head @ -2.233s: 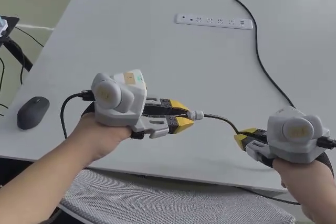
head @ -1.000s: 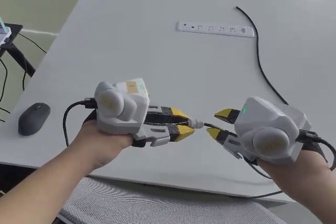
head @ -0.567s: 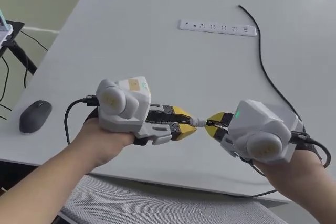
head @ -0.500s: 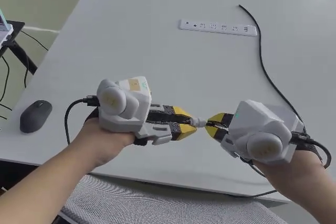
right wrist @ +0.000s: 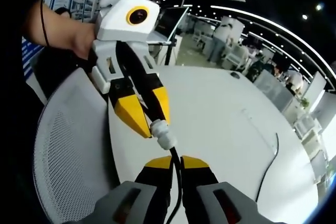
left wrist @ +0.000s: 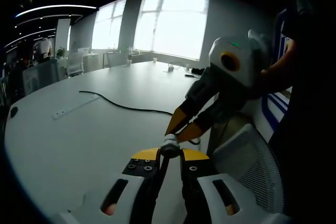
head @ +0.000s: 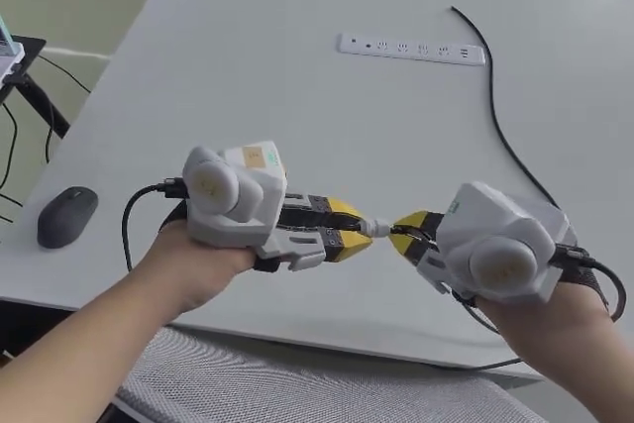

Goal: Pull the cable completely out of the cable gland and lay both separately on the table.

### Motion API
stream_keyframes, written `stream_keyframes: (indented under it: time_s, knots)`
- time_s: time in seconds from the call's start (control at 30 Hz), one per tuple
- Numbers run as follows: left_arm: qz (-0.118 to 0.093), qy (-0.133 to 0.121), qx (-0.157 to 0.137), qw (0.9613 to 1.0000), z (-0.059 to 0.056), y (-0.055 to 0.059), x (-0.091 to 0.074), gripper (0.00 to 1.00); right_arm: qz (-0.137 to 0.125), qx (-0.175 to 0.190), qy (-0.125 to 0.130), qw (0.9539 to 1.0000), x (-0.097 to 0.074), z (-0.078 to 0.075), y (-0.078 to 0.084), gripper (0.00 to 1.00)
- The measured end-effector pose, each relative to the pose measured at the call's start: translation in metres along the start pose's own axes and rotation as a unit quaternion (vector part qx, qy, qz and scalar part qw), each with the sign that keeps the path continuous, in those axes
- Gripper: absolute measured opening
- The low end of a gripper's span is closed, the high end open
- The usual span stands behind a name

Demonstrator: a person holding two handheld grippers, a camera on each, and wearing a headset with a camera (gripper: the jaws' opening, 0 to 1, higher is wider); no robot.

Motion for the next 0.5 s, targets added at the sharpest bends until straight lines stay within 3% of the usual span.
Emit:
stream_keyframes:
  time_s: [0.5]
  knots:
    - [-0.006,-0.002,-0.001,1.0000,0.003,-0.001,-0.002,0.15,-0.005,0.074,0.024,0.9969,-0.004,-0.012,0.019,0.00]
Point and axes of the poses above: the centre of the closed fingertips' face, and the gripper's own axes: x roughly forward along the fingers, z roughly to its left, y roughly out of its underside, the point moved 9 cm from there along -x, roughly backward along the fingers, and after that the axes turned 8 degrees about -y, right-handed, at the moved point
